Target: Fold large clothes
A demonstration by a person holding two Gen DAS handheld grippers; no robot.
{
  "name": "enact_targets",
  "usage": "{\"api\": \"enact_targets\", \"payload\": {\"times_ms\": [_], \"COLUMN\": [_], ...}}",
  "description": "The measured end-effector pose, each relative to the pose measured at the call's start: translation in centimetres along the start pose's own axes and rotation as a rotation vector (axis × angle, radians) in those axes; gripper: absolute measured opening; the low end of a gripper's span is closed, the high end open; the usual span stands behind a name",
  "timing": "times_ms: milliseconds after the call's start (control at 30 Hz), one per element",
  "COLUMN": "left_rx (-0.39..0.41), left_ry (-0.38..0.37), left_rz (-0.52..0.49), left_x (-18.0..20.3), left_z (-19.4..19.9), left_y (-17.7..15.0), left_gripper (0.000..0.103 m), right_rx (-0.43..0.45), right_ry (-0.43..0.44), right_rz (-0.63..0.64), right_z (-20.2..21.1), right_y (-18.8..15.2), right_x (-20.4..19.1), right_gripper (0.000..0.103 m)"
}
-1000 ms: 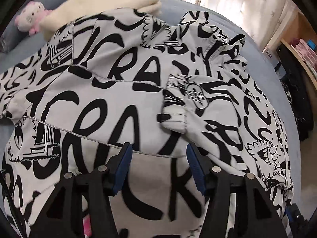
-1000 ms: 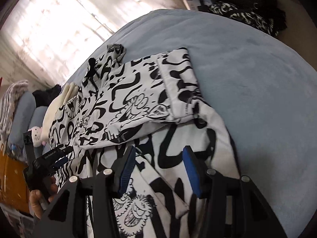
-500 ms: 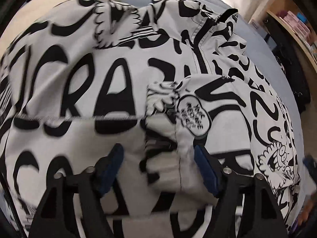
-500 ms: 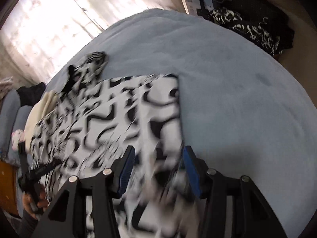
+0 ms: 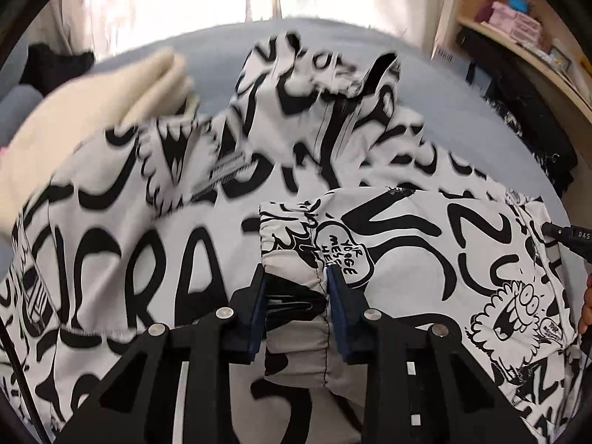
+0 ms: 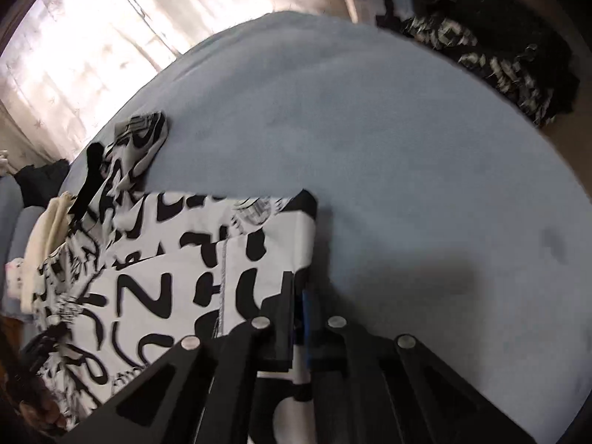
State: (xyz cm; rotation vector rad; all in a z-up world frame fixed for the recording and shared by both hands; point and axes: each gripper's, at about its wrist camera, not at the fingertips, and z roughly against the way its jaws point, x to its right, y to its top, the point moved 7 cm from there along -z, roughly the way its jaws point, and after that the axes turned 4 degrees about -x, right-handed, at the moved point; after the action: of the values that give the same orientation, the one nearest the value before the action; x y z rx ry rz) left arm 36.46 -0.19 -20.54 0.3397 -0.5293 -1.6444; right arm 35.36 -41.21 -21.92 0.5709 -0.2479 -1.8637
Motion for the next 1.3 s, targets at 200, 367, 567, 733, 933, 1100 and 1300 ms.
{"api": "enact_targets", "payload": {"times_ms": [200, 367, 567, 733, 933, 1100, 1300], "left_rx": [-0.073, -0.107, -0.088, -0.077, -0.140, -0.112, -0.063], "left_ry": [0.055, 0.047, 0.058, 0.102, 0.095, 0.084, 0.134], "left_rz": [-0.053, 0.012, 0.020, -0.056, -0.004, 0.006, -0.072], "left_x": [0.2, -1.1, -1.9, -1.0, -1.5, -0.4, 1.6], "left_z": [-3.3, -2.0, 1.3, 2.1, -0.6, -1.5, -2.2], "left_y": [-2.1, -2.5, -3.5, -4.7, -5.5, -4.9, -4.7], "left_gripper": [0.032, 0.038, 0.049, 0.068, 0.067, 0.037, 0.038], "right_rx": [-0.076, -0.041, -0.067, -0.110, -0.155, -0.117, -0.089], "right_ry": [-0.046, 0.010, 0.106, 0.218, 0.167, 0.147, 0.043], "right_rz": [0.005, 0.046, 0.107, 0.025, -0.118, -0.235, -0.259], "right_z": [-0.9, 4.3, 8.8, 10.3, 7.6, 6.7, 5.8], "right_y": [-0.9, -2.9, -9.7, -15.4, -16.5, -15.0, -16.3], "right_x": [0.9, -1.3, -5.4, -6.3, -3.1, -1.7, 0.2], "right_gripper": [0.008, 0.016, 0.021, 0.042, 0.042, 0.027, 0.024]}}
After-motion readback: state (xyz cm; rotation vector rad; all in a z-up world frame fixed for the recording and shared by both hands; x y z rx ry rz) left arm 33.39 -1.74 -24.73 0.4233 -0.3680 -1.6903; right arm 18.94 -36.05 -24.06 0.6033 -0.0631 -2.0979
